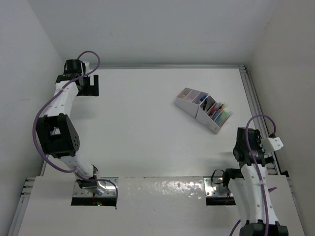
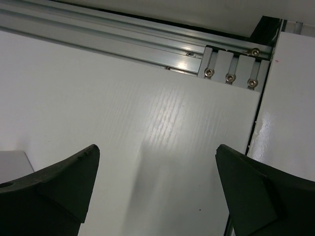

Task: Sort the stationery into containers
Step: Reset both arms

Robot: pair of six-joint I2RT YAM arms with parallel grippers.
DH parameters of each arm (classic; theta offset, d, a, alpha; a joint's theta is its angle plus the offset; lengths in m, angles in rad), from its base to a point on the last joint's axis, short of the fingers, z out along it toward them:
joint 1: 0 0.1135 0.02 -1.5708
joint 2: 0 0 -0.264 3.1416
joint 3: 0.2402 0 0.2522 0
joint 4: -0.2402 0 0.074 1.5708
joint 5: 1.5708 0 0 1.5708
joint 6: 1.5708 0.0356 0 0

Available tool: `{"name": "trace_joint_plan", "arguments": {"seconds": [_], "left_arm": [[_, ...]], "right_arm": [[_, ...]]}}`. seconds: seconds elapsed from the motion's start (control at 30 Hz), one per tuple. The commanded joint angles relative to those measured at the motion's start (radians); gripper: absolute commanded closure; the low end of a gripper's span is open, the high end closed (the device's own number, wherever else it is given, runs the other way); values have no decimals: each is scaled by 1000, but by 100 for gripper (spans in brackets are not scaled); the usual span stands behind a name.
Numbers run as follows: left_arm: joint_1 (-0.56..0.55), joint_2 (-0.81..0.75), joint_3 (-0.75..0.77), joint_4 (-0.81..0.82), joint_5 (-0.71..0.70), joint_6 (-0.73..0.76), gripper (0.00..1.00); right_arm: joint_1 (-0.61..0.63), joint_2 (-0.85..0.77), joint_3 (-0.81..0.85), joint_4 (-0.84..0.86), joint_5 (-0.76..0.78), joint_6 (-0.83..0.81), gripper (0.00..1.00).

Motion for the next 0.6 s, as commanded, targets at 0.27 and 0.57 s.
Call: {"name": "trace_joint_plan", "arguments": {"seconds": [0.27, 0.57], "left_arm": [[-2, -55, -5, 27, 22, -17, 0], [-1, -50, -2, 25, 28, -20, 0]], "right_arm": [[-3, -83, -4, 50, 26, -9, 1], [-4, -133, -18, 67, 52, -45, 2]]}}
